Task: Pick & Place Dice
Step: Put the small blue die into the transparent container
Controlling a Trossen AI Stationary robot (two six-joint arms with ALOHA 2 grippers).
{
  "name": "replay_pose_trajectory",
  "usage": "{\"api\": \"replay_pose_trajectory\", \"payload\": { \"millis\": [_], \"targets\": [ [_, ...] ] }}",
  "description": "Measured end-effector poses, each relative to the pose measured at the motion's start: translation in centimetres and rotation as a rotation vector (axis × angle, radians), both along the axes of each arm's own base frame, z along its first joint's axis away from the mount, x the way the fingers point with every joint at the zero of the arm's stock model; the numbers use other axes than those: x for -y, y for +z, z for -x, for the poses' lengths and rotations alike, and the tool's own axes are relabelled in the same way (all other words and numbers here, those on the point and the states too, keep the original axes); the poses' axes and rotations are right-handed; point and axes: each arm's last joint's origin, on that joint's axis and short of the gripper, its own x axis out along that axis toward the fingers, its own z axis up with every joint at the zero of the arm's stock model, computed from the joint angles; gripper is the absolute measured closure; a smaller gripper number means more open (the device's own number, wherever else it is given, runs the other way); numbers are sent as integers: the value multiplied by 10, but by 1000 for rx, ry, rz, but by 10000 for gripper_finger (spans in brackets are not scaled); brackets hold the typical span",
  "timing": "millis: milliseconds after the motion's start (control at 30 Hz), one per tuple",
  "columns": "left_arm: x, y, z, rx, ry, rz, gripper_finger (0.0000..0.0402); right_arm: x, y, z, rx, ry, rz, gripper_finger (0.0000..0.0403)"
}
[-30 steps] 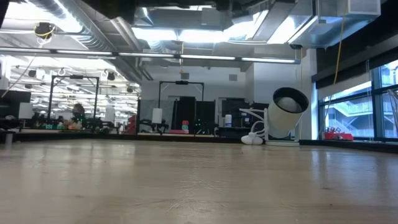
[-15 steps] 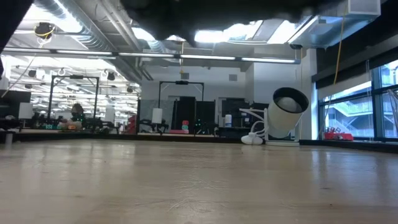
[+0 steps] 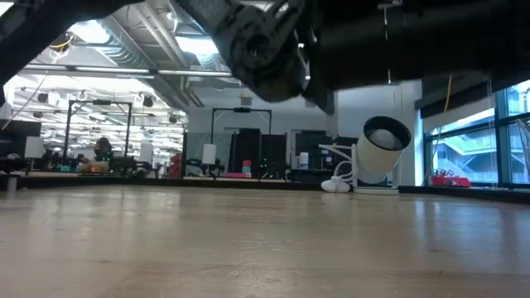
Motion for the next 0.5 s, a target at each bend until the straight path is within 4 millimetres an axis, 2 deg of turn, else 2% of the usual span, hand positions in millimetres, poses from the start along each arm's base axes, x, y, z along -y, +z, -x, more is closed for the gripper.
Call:
{"api": "replay_pose_trajectory", "payload": {
  "millis": [167,500],
  "targets": [
    [0,-10,-2,-26,10,9,374,0,-1,0,-12,1,2,309],
    [4,-11,-1,-51,-7,53,338,0,-1,0,-11,1,1,309]
  ]
}}
